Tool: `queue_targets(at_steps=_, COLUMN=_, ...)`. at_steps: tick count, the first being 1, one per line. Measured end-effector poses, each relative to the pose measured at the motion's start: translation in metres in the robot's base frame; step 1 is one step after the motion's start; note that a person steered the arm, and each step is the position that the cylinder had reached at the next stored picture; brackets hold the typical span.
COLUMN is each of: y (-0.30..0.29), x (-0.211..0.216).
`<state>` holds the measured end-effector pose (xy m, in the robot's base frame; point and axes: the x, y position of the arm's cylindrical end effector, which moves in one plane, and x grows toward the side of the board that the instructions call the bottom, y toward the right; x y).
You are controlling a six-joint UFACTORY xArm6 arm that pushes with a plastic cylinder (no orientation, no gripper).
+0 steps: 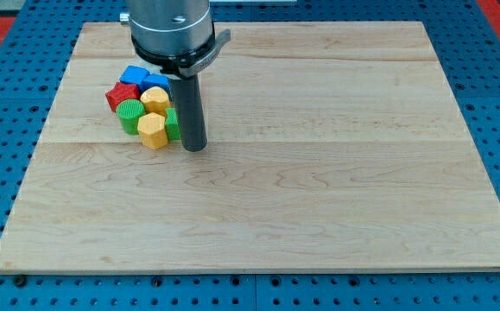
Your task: Push the red circle into the blue blocks
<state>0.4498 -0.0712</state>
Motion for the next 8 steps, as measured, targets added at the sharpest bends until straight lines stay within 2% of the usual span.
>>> queue_targets(at_steps=1, y=0.073, x=-0.028)
queue_targets(at_steps=2, y=0.065, x=-0.093)
queue_targets(at_steps=3, y=-0.023, x=-0.102)
queue_targets(at_steps=4, y=-0.047, x=-0.105)
queue_targets(at_steps=5, y=-0.025, x=-0.143)
queue_targets(at_steps=6, y=-0.065, x=-0.107)
queue_targets(at_steps=7, y=-0.066, x=-0.085)
queue_targets(at_steps=8, y=-0.015, x=-0.118)
